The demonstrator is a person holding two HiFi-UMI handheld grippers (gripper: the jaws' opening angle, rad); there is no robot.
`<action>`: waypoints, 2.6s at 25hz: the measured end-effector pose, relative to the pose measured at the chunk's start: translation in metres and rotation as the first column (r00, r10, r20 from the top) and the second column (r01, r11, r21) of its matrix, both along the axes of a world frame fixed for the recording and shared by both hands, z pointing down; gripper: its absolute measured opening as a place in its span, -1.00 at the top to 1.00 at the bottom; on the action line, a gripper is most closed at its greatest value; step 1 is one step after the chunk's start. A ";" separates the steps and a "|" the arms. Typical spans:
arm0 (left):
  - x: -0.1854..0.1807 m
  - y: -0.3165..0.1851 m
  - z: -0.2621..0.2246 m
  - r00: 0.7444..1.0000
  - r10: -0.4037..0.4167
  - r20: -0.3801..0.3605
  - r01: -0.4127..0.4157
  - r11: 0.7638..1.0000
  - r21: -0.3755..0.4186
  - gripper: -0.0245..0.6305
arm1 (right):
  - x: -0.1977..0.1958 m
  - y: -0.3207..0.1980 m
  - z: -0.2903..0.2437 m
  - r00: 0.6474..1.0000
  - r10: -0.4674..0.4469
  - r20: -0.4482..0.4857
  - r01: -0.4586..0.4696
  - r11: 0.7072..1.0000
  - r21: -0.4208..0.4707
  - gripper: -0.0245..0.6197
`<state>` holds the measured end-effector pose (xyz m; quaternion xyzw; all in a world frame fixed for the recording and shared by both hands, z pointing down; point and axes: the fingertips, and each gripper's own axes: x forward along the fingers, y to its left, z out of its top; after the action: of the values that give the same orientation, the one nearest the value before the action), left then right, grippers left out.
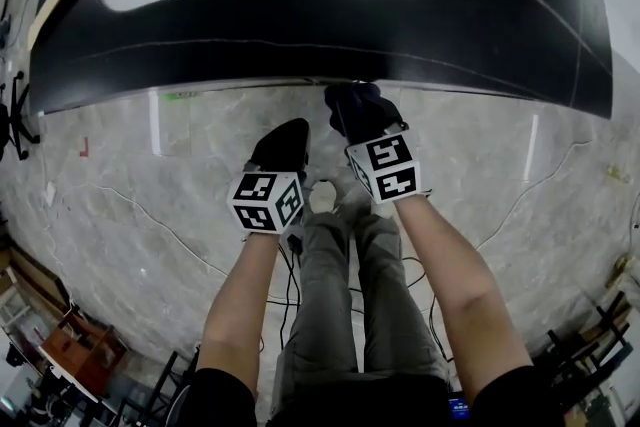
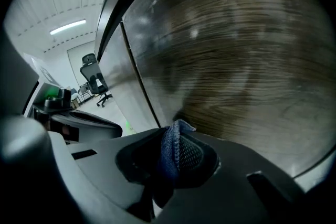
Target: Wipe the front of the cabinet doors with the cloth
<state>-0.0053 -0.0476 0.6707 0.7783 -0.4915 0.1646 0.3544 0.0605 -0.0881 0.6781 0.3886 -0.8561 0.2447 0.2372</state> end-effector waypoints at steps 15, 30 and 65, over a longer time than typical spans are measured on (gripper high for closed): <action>0.115 -0.010 0.000 0.986 0.165 0.008 -0.165 0.986 -0.006 0.88 | 0.137 -0.002 0.002 0.985 0.172 -0.025 -0.172 0.985 0.010 0.77; 0.207 -0.019 0.002 0.962 0.274 -0.015 -0.274 0.962 -0.010 0.88 | 0.248 0.000 0.016 0.950 0.298 -0.089 -0.299 0.954 0.004 0.77; 0.140 0.027 -0.121 0.967 0.250 -0.050 -0.250 0.968 0.013 0.88 | 0.161 0.057 -0.143 0.942 0.334 0.024 -0.334 0.942 0.014 0.76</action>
<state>0.1348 -0.0209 0.5495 0.8390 -0.3809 0.1866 0.3408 0.2212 -0.0314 0.5355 0.5275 -0.7825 0.2776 0.1797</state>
